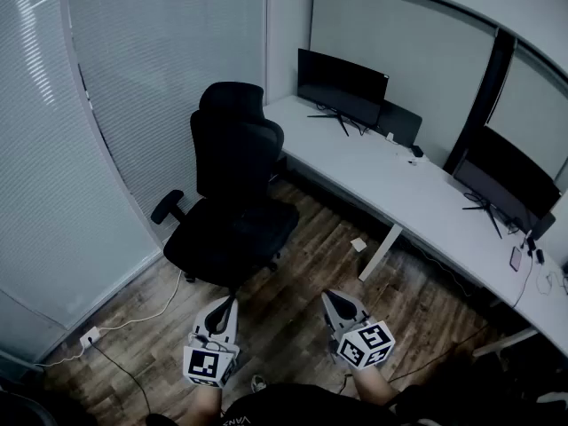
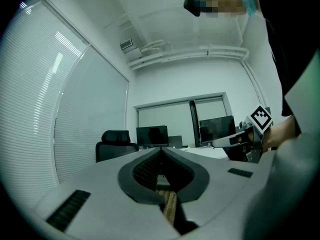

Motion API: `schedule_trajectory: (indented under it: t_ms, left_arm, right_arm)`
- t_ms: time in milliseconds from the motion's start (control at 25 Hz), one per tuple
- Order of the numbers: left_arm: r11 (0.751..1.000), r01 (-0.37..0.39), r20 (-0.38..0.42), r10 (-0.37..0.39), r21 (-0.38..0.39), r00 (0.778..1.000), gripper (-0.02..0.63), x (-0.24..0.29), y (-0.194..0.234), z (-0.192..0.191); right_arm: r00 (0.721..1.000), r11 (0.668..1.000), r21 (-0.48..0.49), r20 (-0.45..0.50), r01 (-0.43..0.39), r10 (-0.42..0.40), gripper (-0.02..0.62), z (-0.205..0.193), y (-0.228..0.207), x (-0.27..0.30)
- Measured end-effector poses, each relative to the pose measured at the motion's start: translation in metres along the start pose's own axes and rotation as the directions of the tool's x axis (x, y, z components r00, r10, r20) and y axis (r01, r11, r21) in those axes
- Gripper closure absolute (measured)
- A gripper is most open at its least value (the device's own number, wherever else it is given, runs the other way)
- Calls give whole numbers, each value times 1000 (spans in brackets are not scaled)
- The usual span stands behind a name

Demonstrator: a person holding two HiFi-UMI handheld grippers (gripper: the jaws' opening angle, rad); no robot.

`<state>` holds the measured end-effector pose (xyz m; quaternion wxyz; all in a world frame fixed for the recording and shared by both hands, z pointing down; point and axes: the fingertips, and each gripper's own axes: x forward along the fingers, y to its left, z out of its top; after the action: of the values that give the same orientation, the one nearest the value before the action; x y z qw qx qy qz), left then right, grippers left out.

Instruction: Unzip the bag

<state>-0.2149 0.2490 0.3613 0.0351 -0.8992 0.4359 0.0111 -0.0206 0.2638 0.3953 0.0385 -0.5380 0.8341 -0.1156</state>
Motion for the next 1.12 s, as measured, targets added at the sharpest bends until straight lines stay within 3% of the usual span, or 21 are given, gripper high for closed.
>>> schedule_trajectory:
  t_ms: [160,360,560,760,920,1120]
  left_arm:
    - [1000,8,-39,-8,10,999,584,-2,-27,4]
    - [1000,-8,-39,9,13,999,578,3,-42,-4]
    - [1000,5,-32,-6,-22,999,479,17,-45,-17]
    - [999,34,-72,-35,-21,997,454,40,-25,-48]
    - [996,77,-96,-80,-35,992,451,67,4,-67]
    - [988,142,-151,-150,-63,977,448,99,40,-91]
  right_arm:
    - [998,999,25,51,-29,28,549,5,-6,-14]
    - [999,999,-6,16,-42,42,548,-7,-13,-15]
    - [998,998,-14,-26,-56,55,548,-20,-16,-4]
    - [999,1000,-10,-26,-22,22,540,-28,-33,23]
    - [999,1000,4,-50,16,-16,482,-40,-46,63]
    - [994,996,34,-85,78,-75,465,-60,-56,108]
